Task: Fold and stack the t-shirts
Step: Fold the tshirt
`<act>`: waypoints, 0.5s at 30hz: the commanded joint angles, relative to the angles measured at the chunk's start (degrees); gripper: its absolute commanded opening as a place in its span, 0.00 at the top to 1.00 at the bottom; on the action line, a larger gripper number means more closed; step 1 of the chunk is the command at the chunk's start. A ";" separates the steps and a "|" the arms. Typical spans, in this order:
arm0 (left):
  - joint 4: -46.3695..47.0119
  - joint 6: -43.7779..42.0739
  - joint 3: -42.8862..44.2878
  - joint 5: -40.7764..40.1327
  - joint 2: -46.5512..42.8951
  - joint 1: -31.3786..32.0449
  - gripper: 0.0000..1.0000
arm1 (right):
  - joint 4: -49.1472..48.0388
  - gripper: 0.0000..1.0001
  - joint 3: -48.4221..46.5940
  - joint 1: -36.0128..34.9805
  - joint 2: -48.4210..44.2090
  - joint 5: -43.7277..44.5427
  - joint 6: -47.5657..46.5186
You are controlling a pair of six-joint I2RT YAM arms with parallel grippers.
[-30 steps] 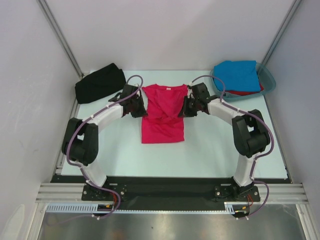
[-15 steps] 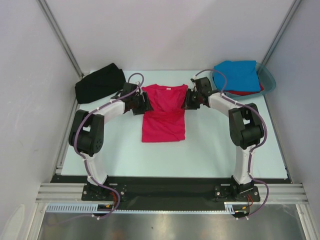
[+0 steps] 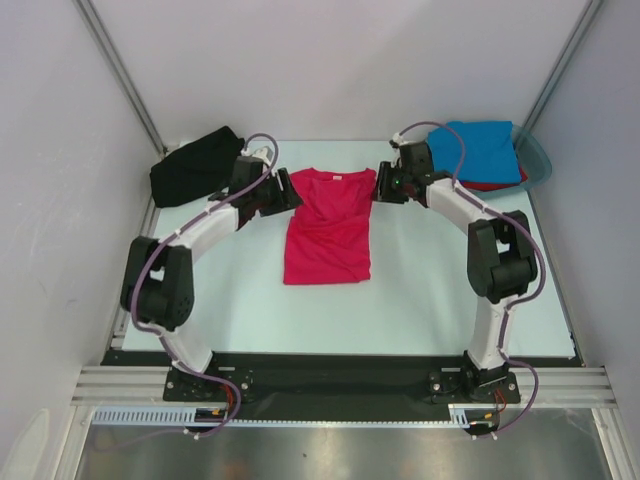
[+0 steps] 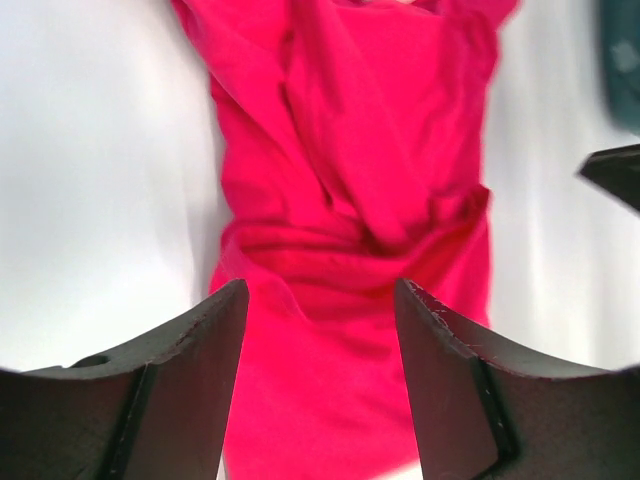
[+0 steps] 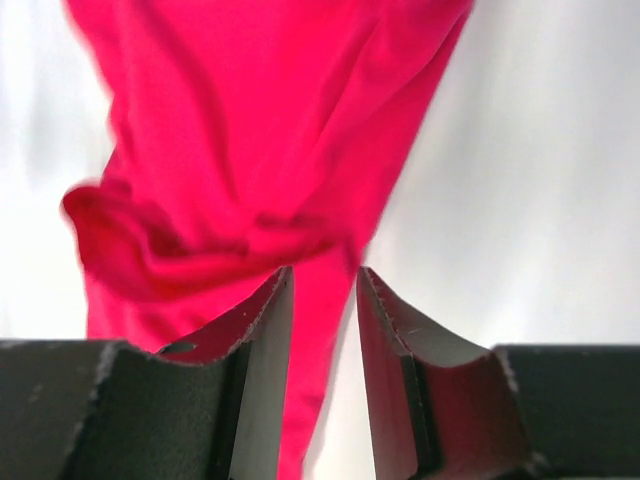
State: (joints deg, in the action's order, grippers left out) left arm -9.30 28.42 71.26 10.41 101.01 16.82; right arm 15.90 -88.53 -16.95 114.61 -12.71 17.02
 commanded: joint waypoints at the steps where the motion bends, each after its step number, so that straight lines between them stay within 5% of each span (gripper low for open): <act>1: 4.70 0.57 -4.89 6.18 -7.31 -0.30 0.34 | 1.42 0.63 4.93 -2.38 -8.51 -4.07 1.00; 6: 12.72 4.09 -13.34 19.43 -8.91 -0.30 0.35 | -0.43 0.67 12.06 -4.41 -13.27 -7.85 4.78; 15: 17.21 9.54 -11.77 28.96 2.16 0.76 0.40 | 0.71 0.82 9.52 -7.75 -7.48 -13.49 7.94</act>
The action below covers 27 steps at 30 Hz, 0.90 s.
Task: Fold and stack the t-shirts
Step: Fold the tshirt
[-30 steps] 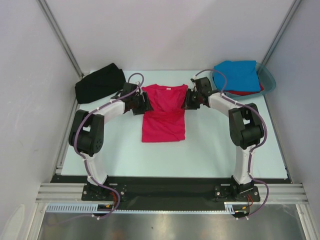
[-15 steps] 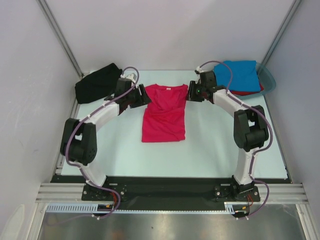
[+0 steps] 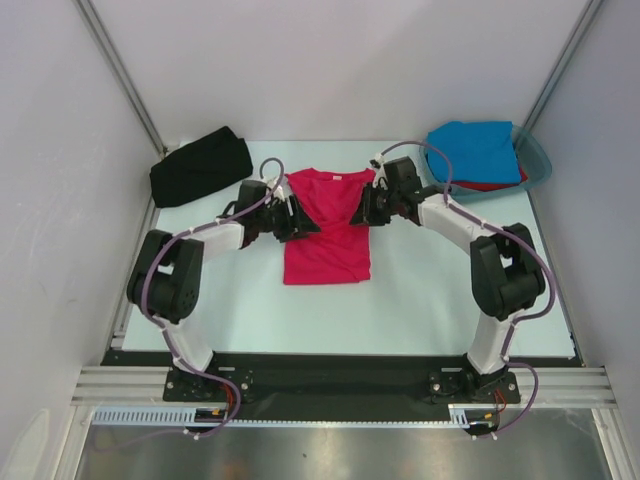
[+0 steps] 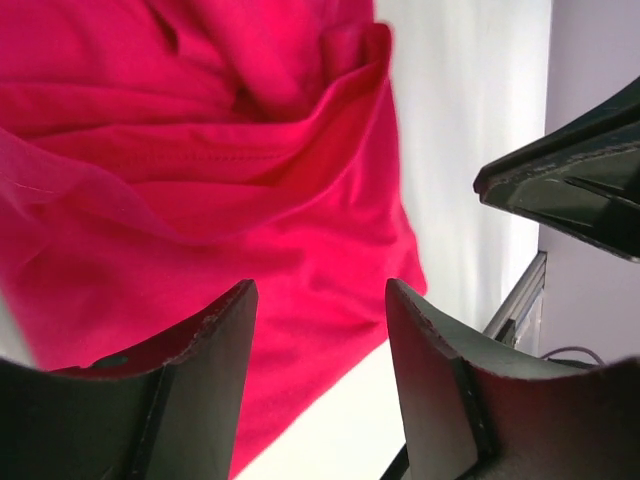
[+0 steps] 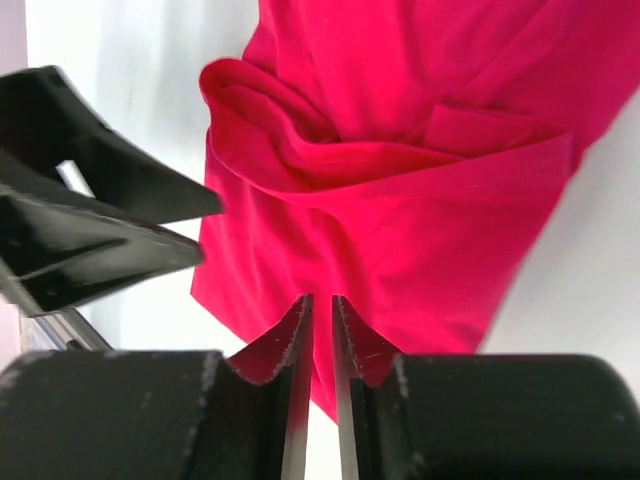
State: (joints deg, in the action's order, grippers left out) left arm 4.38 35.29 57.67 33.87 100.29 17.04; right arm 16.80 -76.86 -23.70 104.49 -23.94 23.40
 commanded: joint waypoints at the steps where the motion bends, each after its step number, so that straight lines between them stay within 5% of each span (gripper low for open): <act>1: 4.22 2.94 2.01 5.51 3.50 0.63 0.40 | -0.10 0.82 -2.76 -1.25 3.61 -2.33 1.82; 14: 2.74 0.92 12.45 3.23 14.05 0.98 0.42 | 0.61 0.89 -10.85 -2.14 15.21 -0.93 -0.63; 20: -5.51 -3.82 21.33 -1.78 19.93 0.81 0.42 | 2.89 0.90 -17.62 0.58 20.84 6.27 -2.65; 27: -10.00 -7.51 21.79 -11.45 20.04 -0.16 0.42 | 2.89 0.90 -21.75 4.45 23.66 12.33 -3.62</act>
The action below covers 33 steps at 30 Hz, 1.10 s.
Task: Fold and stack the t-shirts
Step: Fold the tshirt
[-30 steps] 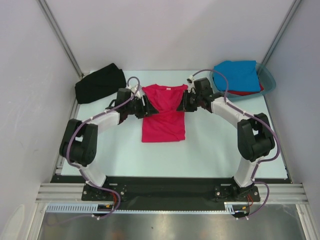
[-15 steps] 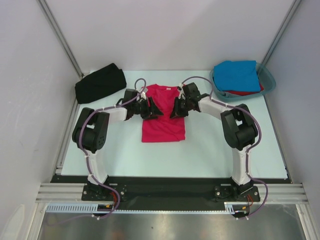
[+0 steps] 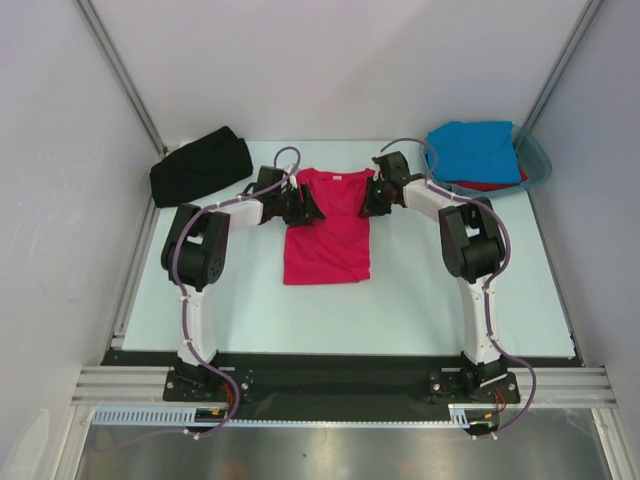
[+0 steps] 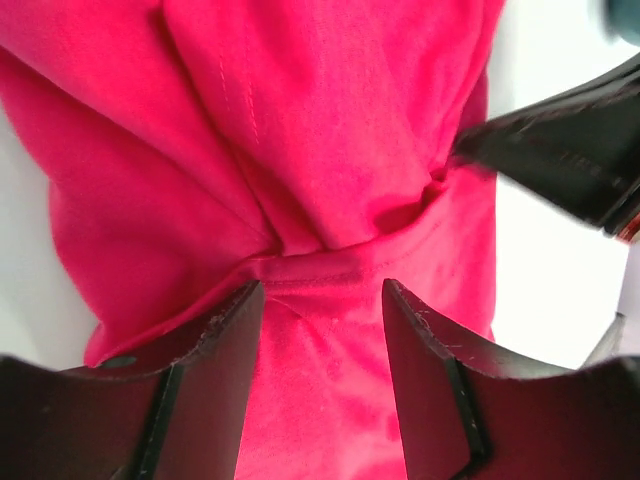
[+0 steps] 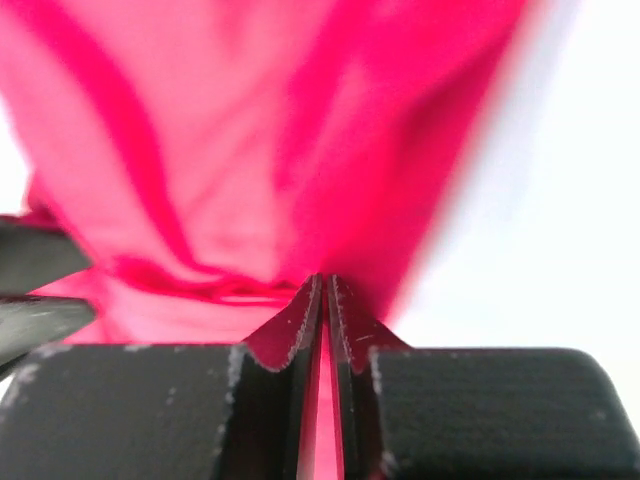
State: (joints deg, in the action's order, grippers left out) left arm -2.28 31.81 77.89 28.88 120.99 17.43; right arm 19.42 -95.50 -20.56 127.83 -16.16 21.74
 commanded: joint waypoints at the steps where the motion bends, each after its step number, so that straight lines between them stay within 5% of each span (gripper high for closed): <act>1: -3.51 -4.47 1.22 -7.86 -1.45 -0.56 0.42 | 0.44 0.89 -3.20 1.40 -0.12 5.61 -2.83; 9: 0.52 -5.18 -9.59 -16.04 -17.26 0.06 0.39 | 0.44 0.83 7.77 -2.55 -16.63 11.76 -7.50; 21: -0.62 -0.79 -28.21 -12.36 -40.02 6.64 0.36 | 11.33 0.58 27.38 -9.14 -34.92 19.58 -2.84; 33: 3.85 3.61 -41.50 -22.90 -39.69 14.03 0.36 | 9.94 0.50 34.51 -15.57 -36.34 25.13 -0.47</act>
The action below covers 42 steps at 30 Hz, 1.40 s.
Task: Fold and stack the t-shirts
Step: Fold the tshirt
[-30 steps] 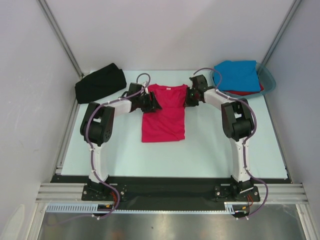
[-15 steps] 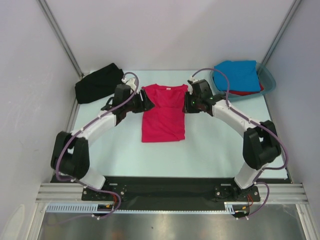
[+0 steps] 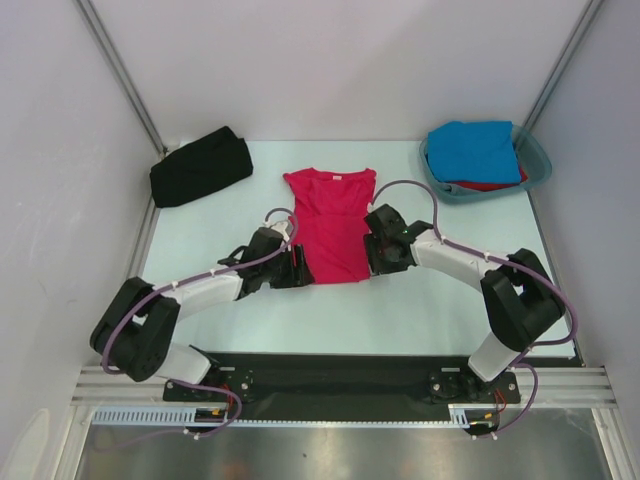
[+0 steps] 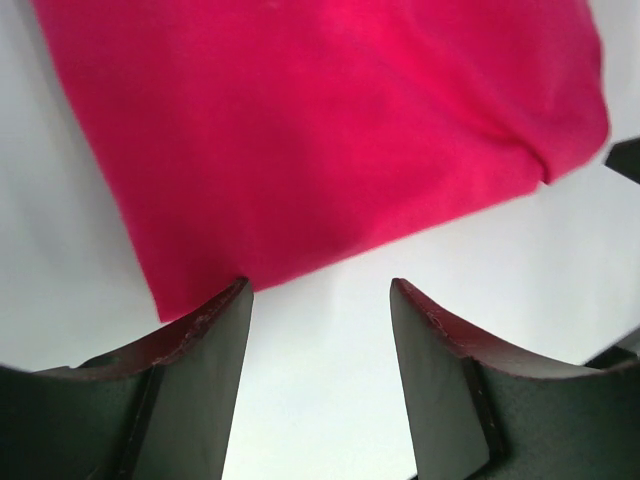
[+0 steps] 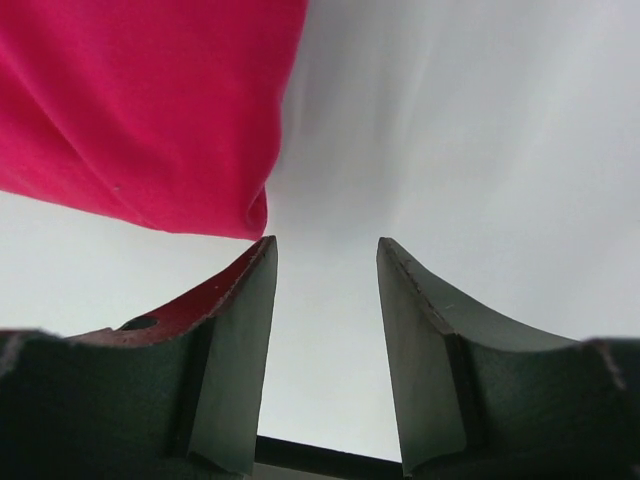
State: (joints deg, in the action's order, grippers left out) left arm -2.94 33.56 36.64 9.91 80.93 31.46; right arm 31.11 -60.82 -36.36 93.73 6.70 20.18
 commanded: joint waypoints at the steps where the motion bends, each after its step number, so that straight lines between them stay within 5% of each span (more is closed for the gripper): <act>1: 4.43 1.77 -0.17 -4.28 0.81 0.00 0.37 | -2.02 0.50 -0.27 0.06 -1.72 2.35 1.17; 26: 4.08 0.19 2.38 -7.19 5.47 0.18 0.37 | -6.41 0.51 -1.76 -2.58 3.65 -3.79 2.14; 37: 3.38 -0.60 3.00 -7.36 6.35 0.18 0.37 | -8.44 0.99 -1.06 -2.31 4.44 -3.28 0.47; 42: 3.29 -1.65 2.91 -8.33 6.79 0.18 0.37 | -2.22 1.00 -2.46 -2.23 2.77 5.24 -0.76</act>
State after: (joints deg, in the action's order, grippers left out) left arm 0.71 34.00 38.06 4.56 86.39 31.51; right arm 24.71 -61.25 -38.57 99.18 5.45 20.91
